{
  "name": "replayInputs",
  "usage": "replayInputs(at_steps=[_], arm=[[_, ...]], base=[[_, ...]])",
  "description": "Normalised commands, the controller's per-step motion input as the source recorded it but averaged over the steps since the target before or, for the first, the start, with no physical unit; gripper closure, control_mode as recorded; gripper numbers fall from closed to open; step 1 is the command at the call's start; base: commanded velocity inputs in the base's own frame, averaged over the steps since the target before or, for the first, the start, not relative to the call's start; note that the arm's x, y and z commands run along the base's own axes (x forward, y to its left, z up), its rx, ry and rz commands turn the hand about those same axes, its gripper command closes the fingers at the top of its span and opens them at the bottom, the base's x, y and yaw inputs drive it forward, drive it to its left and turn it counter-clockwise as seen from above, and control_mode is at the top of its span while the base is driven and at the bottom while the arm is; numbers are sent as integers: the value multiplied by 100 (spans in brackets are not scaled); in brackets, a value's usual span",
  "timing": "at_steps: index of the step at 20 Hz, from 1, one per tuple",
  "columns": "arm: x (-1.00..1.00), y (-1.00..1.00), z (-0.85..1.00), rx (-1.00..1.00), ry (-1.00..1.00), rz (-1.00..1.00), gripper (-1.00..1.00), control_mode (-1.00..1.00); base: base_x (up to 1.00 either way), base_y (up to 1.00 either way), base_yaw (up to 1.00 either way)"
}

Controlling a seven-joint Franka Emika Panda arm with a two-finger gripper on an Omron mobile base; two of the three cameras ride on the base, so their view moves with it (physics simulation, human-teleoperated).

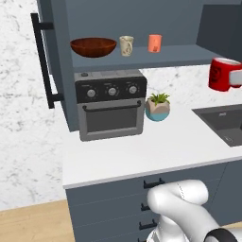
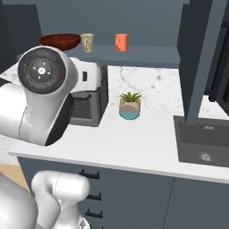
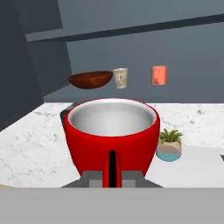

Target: Gather all objects into one cabinet and sort the glasses and bowls to opposite sides.

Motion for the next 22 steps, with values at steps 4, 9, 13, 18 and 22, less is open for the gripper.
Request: replayInputs(at_steps=[4,9,13,18,22], arm=[[81,-36,-1,-6,-2,-11,100,-100],[50,-12,10,0,-8,-15,100,-100],[33,0,23,-3,-11,-13,100,-100],[29,0,20,0,-7,-8,100,-100],[34,-4,4,1,0,-1,100,-100]], base=[[0,0,0],[0,0,0],[0,0,0],[0,0,0],[0,0,0]])
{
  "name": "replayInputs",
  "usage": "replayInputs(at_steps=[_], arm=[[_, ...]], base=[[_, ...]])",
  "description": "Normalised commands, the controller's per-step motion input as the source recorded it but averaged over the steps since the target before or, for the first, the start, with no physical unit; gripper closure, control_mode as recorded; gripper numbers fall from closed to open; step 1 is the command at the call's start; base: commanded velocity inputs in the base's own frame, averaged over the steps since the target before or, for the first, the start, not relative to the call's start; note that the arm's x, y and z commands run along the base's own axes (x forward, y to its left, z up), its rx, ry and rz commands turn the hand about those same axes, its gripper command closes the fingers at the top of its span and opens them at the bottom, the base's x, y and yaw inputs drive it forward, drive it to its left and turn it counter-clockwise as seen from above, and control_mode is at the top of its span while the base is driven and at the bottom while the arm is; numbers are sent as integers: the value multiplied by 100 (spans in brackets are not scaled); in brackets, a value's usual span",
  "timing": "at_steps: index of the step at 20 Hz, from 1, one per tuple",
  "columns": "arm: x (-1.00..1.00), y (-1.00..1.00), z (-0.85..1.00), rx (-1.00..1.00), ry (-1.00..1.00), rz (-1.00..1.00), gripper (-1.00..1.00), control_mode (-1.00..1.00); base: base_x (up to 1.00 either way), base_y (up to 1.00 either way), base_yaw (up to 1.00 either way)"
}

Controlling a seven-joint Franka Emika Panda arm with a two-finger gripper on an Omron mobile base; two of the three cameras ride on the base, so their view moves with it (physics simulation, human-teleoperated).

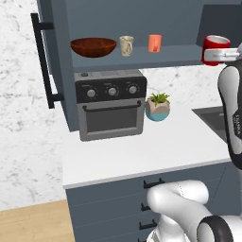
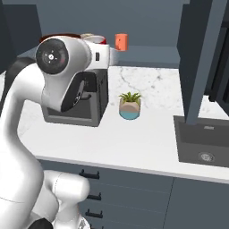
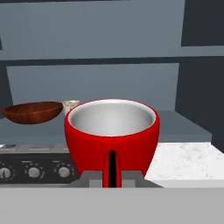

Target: Gather all objects into one cabinet and sort the glasses and bowls to opposite sides.

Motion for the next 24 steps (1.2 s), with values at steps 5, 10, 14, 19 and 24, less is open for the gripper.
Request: replayInputs(at_steps=[5,10,14,19,24], arm=[[32,-17,-1,7,3,0,100,-100],[45,-27,-11,0,2,0,100,-100],[61,-31,-22,0,5,-4,100,-100],[46,-10,-13,0,1,-1,100,-100],[16,5,0,0,-4,-5,100,-100]], base=[[0,0,0],[0,0,0],[0,0,0],[0,0,0],[0,0,0]])
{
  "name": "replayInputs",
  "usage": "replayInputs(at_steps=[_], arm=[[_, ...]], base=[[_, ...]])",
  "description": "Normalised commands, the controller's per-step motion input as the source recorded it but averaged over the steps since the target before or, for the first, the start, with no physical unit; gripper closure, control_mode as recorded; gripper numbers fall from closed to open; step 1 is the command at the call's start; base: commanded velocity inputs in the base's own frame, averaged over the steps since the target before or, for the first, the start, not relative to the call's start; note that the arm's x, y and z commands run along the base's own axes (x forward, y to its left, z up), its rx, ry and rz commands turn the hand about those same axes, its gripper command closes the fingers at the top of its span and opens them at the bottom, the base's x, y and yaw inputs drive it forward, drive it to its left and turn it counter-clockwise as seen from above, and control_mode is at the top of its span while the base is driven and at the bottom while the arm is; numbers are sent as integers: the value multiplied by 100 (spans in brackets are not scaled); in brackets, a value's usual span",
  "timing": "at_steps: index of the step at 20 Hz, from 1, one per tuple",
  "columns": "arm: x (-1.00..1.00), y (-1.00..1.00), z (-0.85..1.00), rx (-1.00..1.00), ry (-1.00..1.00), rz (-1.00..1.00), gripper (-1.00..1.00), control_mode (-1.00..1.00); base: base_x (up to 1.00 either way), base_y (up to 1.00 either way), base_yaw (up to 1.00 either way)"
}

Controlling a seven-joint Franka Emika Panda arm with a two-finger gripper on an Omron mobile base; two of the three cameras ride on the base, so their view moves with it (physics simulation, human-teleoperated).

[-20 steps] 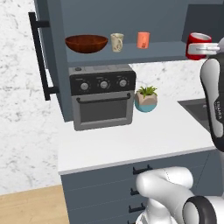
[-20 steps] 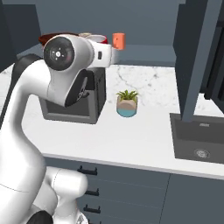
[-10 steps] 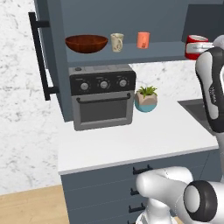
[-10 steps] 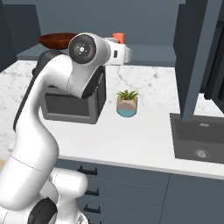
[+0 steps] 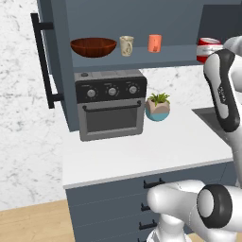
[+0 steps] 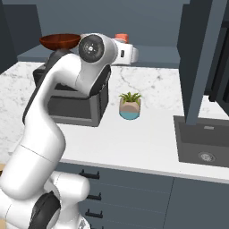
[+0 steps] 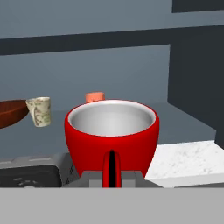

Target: Gather all objects into one cabinet and sort the glasses and bowls to opposite sides.

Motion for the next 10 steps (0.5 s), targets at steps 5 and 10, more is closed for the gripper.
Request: replayInputs(at_steps=[5,10], arm=[[13,13,0,0,-11,-9,100,-100],[33,2,0,0,-4,-7,100,-100]], base=[[0,0,0],[0,0,0]])
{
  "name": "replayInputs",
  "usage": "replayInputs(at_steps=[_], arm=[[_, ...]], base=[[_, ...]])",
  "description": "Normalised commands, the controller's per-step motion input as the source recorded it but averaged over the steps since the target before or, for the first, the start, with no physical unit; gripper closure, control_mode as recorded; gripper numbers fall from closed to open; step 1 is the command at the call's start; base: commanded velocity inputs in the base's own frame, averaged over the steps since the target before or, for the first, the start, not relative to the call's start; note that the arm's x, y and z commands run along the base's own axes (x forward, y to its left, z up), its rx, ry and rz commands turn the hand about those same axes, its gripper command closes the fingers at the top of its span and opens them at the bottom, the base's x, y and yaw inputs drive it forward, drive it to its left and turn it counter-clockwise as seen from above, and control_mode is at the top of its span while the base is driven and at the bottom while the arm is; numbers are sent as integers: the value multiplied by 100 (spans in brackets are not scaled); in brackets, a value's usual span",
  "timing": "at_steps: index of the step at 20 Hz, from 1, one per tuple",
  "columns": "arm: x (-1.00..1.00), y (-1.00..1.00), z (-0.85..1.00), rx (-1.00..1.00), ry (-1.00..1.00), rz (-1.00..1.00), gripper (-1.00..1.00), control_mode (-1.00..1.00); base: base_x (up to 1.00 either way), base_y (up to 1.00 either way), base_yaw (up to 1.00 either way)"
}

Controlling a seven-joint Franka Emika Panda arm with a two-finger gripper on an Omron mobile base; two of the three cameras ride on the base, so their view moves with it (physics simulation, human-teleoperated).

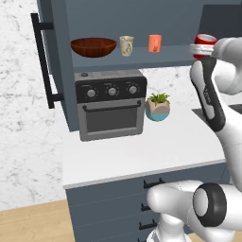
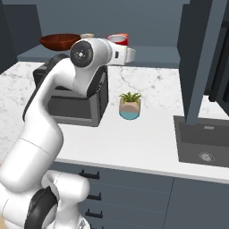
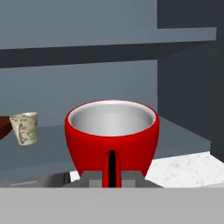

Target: Gather all objects into one cabinet and sort the glasses and bowls to opposite sides.

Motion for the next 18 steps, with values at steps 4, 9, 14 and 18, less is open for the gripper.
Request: replayInputs(at_steps=[4,9,14,18], arm=[[40,0,0,0,0,-1,100,-100],[34,0,0,0,0,0,100,-100],[42,0,0,0,0,0,100,-100],[47,0,0,0,0,0,100,-100]], base=[[0,0,0],[0,0,0],[0,0,0],[0,0,0]])
